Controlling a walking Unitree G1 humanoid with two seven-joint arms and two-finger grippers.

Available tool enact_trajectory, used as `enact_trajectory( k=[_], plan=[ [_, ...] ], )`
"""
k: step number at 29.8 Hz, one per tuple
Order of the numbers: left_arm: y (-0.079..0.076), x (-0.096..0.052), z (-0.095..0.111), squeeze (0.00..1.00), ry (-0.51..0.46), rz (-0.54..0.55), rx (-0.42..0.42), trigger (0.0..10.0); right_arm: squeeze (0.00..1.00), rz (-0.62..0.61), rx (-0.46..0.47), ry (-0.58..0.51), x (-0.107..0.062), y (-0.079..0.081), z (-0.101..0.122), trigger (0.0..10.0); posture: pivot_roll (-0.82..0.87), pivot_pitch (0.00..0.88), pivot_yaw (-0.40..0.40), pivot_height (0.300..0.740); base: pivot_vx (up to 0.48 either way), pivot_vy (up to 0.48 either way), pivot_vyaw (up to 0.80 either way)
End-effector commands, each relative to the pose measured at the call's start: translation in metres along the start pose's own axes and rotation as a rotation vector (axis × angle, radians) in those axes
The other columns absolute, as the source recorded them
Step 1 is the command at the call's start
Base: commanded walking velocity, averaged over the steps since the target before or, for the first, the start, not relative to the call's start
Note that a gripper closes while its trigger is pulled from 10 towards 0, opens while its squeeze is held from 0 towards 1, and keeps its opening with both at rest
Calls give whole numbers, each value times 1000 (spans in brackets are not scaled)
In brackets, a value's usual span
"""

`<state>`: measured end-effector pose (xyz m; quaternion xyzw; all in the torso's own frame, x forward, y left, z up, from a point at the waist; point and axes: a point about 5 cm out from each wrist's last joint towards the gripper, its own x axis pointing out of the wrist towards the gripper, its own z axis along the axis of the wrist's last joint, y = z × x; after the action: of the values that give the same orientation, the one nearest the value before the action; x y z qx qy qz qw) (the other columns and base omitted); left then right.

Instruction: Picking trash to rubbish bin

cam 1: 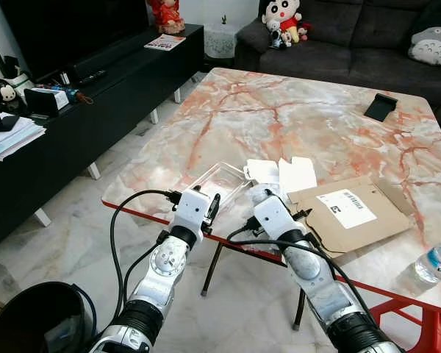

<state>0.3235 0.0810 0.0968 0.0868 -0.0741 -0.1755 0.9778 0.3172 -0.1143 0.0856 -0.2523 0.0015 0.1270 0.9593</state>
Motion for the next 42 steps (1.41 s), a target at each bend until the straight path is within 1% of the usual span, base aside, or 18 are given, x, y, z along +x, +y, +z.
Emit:
enact_trajectory(
  k=[1,4,7,8,11,17,20,21,22,24,25,26,27,28,29,34,38,42],
  plan=[
    [1,1,0,0,14,5,-17,10000,0,-17,50,-24,4,-7,9,0,-104,28,-35,740,0,0,0],
    [1,2,0,0,13,5,-23,10000,0,-28,85,-33,5,-9,13,0,-104,28,-35,740,0,0,0],
    [2,3,1,0,9,26,-68,10000,0,-42,134,-46,7,-12,16,0,-106,27,-35,740,0,0,0],
    [2,3,2,0,5,25,-68,10000,0,-48,170,-50,8,-14,18,0,-106,27,-35,740,0,0,0],
    [1,4,3,0,4,22,-67,10000,0,-51,189,-53,8,-15,19,0,-105,25,-36,740,0,0,0],
    [-3,3,2,0,-4,-4,-81,10000,0,-60,320,-73,9,-21,26,0,-108,24,-34,740,0,0,0],
    [-3,3,3,0,-6,-6,-85,10000,0,-62,413,-83,10,-23,29,0,-107,26,-35,740,0,0,0],
    [-3,3,3,0,-7,-4,-88,10000,0,-64,461,-96,10,-24,31,0,-107,26,-35,740,0,0,0],
    [-3,3,4,0,-11,-3,-92,10000,0,-59,550,-131,10,-26,37,0,-107,26,-35,740,0,0,0],
    [-3,3,4,0,-13,-3,-94,10000,0,-58,611,-156,11,-28,41,0,-105,25,-36,740,0,0,0],
    [-3,3,4,0,-16,-4,-96,10000,0,-66,668,-182,11,-31,47,0,-105,24,-35,740,0,0,0],
    [-2,3,5,0,-17,-4,-97,10000,0,-70,682,-189,11,-33,49,0,-105,24,-35,740,0,0,0],
    [-3,3,5,0,-20,-6,-100,10000,0,-78,707,-198,12,-35,51,5647,-105,24,-35,740,0,0,0],
    [-3,3,5,0,-22,-7,-102,10000,0,-83,723,-203,12,-37,52,5647,-105,24,-35,740,0,0,0],
    [-3,3,6,0,-24,-9,-104,10000,0,-95,743,-213,13,-40,54,10000,-106,23,-34,740,0,0,0],
    [-7,4,8,0,-36,-23,-113,10000,0,-128,804,-317,11,-54,68,10000,-108,22,-32,740,0,0,0],
    [-7,4,8,0,-47,-8,-137,10000,0,-223,795,-405,7,-72,78,10000,-107,20,-33,740,0,0,0],
    [-6,5,11,0,-60,3,-126,10000,0,-287,741,-430,2,-81,73,10000,-106,19,-33,740,0,0,0]
  ],
)
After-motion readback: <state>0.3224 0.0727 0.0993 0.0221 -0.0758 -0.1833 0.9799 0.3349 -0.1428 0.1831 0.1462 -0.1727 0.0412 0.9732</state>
